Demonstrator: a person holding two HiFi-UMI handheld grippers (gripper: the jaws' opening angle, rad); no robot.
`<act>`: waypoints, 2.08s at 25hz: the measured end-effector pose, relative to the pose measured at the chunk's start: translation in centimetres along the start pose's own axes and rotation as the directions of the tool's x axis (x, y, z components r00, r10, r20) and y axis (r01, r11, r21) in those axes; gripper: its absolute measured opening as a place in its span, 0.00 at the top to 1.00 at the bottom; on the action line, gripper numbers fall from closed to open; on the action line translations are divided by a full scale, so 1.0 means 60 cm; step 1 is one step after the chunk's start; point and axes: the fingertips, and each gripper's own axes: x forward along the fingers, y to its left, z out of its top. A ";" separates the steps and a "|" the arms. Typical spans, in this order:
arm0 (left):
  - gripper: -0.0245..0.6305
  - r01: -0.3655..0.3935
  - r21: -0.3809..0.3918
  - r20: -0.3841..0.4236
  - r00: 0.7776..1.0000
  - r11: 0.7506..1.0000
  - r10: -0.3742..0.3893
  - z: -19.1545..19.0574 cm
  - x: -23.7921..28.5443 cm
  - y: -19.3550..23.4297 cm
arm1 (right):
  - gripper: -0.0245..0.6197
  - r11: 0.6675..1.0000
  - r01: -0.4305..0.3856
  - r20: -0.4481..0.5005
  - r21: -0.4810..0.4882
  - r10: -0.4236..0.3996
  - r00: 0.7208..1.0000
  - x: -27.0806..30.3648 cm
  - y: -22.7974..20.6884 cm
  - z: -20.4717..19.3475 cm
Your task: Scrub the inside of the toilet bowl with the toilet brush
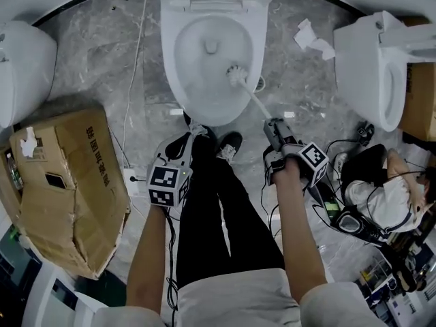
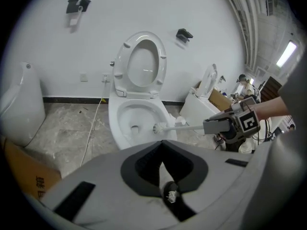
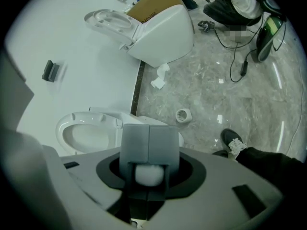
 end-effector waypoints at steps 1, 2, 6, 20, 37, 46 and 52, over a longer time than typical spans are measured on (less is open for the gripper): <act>0.92 -0.005 -0.010 0.005 1.000 1.000 0.005 -0.005 -0.004 -0.002 | 0.68 1.000 0.007 -0.002 -0.012 -0.007 1.000 -0.005 -0.003 -0.001; 0.92 -0.009 -0.016 0.008 1.000 1.000 0.009 -0.011 -0.006 -0.004 | 0.68 1.000 0.013 -0.004 -0.023 -0.013 1.000 -0.009 -0.007 -0.001; 0.92 -0.016 -0.032 0.018 1.000 0.999 0.017 -0.027 -0.014 -0.011 | 0.68 0.998 0.037 -0.011 -0.051 -0.038 0.999 -0.020 -0.019 -0.009; 0.92 -0.011 -0.011 0.023 1.000 1.000 0.011 -0.062 -0.024 -0.028 | 0.68 0.994 0.067 -0.055 -0.087 -0.072 0.996 -0.062 -0.080 -0.058; 0.92 -0.039 -0.039 0.017 0.999 0.998 0.039 -0.066 -0.017 -0.020 | 0.68 0.980 0.093 -0.182 -0.174 -0.125 0.975 -0.046 -0.103 -0.109; 0.92 -0.028 -0.041 0.001 1.000 0.999 0.028 -0.065 -0.015 -0.035 | 0.68 0.964 0.087 -0.294 -0.252 -0.162 0.942 -0.012 -0.087 -0.152; 0.92 -0.026 -0.035 -0.003 1.000 0.999 0.026 -0.046 -0.007 -0.028 | 0.68 0.972 -0.023 -0.418 -0.235 -0.079 0.905 0.013 -0.052 -0.204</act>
